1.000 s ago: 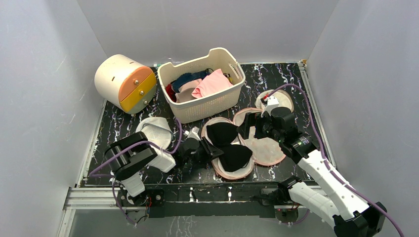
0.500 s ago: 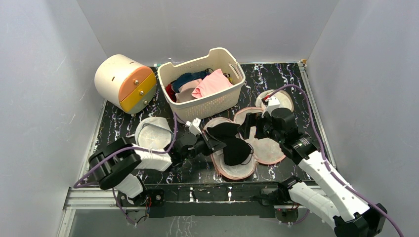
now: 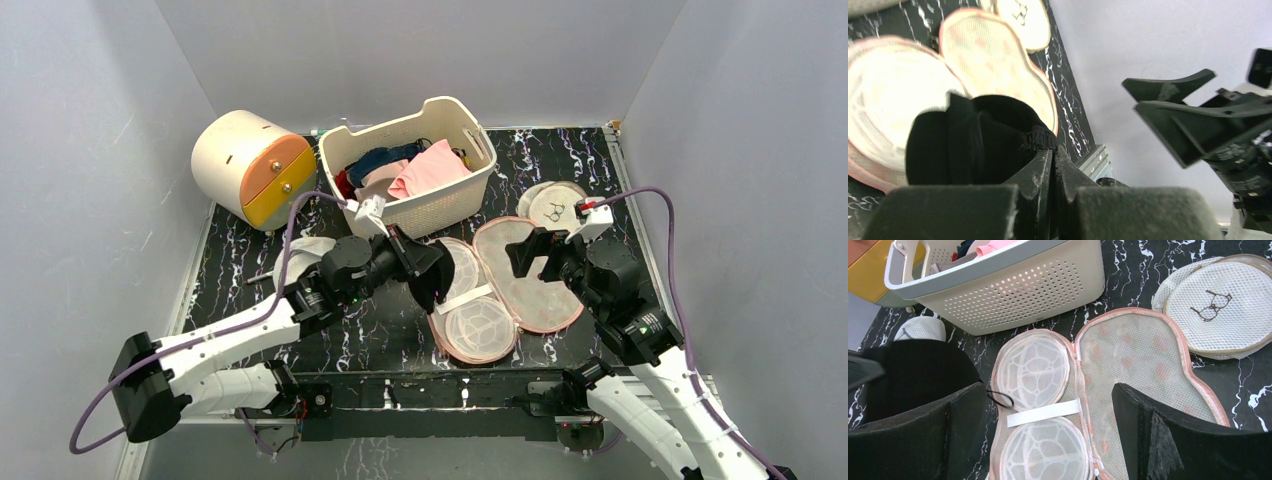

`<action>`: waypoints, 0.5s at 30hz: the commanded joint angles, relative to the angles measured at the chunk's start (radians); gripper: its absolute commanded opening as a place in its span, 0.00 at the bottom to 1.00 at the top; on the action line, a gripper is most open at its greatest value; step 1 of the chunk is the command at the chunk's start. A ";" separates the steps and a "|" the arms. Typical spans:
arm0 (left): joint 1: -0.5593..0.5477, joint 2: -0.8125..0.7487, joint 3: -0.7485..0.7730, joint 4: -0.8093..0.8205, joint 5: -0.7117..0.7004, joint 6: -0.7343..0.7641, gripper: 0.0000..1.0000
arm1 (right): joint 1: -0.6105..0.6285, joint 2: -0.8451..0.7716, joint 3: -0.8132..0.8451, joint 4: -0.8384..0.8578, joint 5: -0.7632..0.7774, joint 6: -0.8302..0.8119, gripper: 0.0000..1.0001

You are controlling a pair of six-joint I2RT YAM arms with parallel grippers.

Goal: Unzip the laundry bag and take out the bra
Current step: Pick up the bra from the laundry bag, then place the bra in the bin.

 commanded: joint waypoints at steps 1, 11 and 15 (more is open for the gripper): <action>0.006 -0.070 0.128 -0.213 -0.050 0.182 0.00 | 0.003 0.009 0.013 0.049 0.029 0.007 0.98; 0.025 0.050 0.554 -0.507 -0.121 0.479 0.00 | 0.004 0.001 0.011 0.051 0.038 0.009 0.98; 0.072 0.157 0.730 -0.541 -0.105 0.562 0.00 | 0.004 -0.017 0.007 0.054 0.041 0.010 0.98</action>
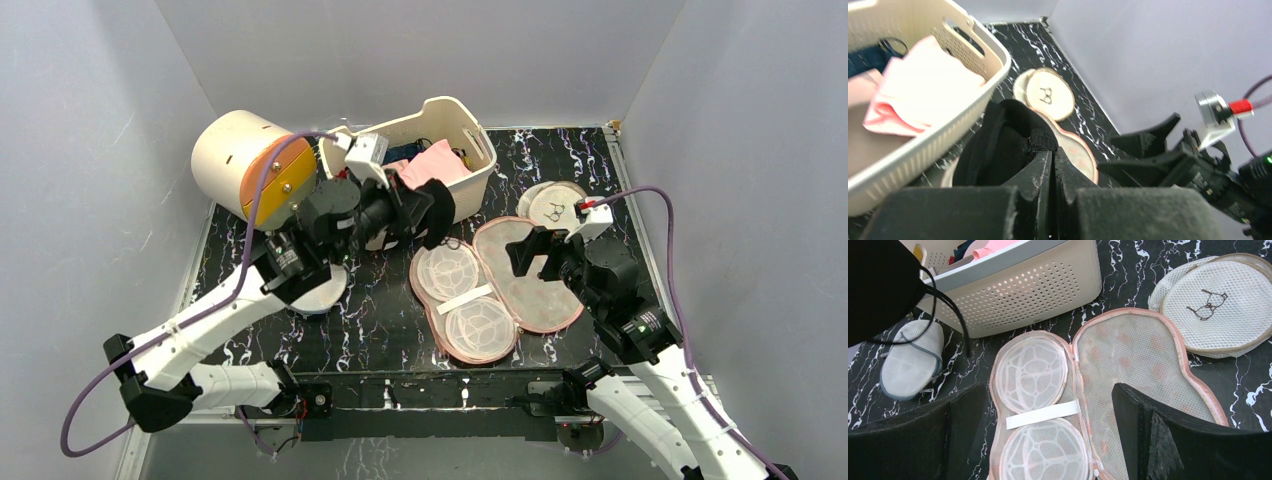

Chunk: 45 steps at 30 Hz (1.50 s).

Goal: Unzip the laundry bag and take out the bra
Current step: Place the bra in the bin.

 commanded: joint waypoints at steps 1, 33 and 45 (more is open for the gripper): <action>0.058 0.101 0.171 -0.075 0.004 0.155 0.00 | 0.003 -0.026 0.007 0.054 0.023 0.001 0.98; 0.653 0.584 0.208 0.114 0.452 -0.198 0.00 | 0.003 -0.037 0.005 0.053 0.040 0.006 0.98; 0.720 0.483 0.235 -0.046 0.304 0.013 0.61 | 0.003 -0.017 0.005 0.050 0.042 0.007 0.98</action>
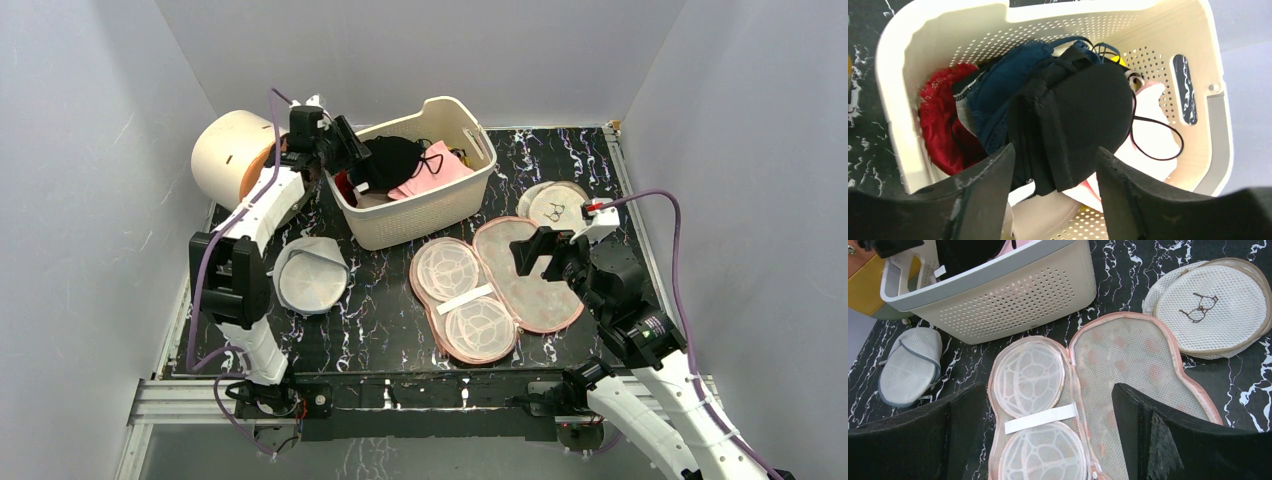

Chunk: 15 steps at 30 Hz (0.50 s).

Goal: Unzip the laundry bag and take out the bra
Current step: Place the bra in the bin.

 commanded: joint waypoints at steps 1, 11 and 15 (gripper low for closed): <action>0.002 -0.154 0.006 -0.033 -0.113 0.119 0.67 | 0.004 0.012 0.007 0.048 0.017 0.004 0.98; -0.003 -0.392 -0.225 0.183 -0.008 0.207 0.96 | 0.004 0.088 0.010 0.042 0.006 0.007 0.98; -0.075 -0.470 -0.358 0.327 0.079 0.335 0.98 | 0.004 0.129 0.010 0.039 0.003 0.011 0.98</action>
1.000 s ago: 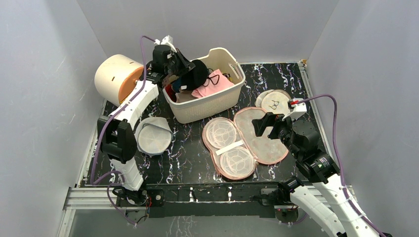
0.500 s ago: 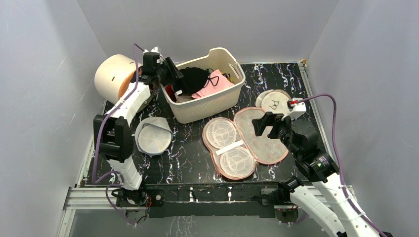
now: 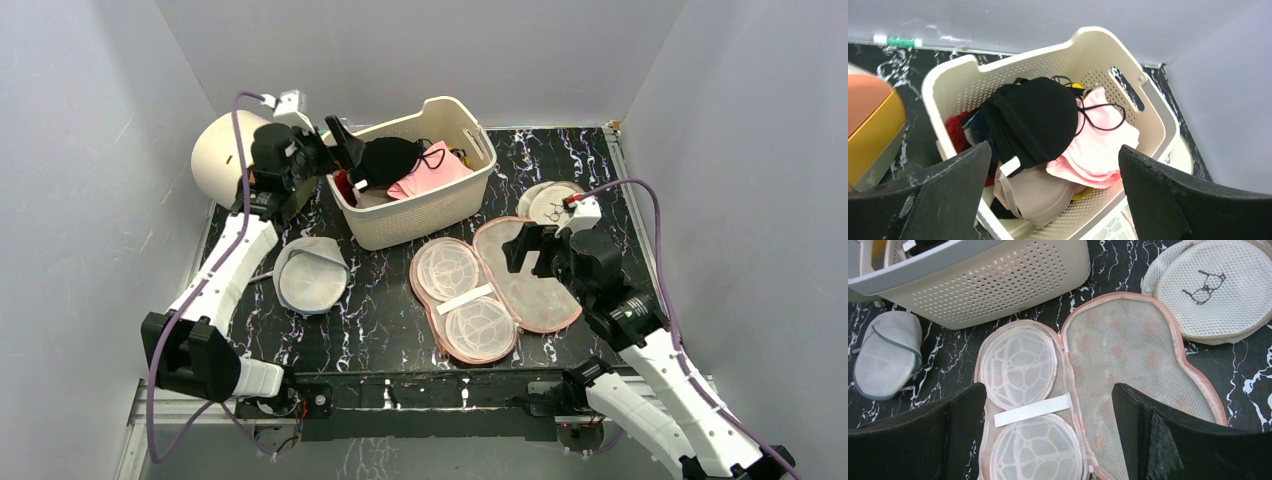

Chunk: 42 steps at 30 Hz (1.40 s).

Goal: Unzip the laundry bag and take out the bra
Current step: Place the bra in the bin, then close the laundry bag at the center of the board.

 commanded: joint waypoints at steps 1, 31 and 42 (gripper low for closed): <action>-0.107 -0.084 -0.159 0.178 0.095 0.198 0.98 | 0.003 0.036 0.011 0.037 0.003 0.010 0.98; -0.338 -0.259 -0.345 0.289 0.071 0.305 0.99 | -0.612 0.614 0.107 0.092 -0.401 0.050 0.97; -0.420 -0.315 -0.345 0.266 -0.016 0.368 0.98 | -0.824 0.695 0.053 0.230 -0.455 0.104 0.98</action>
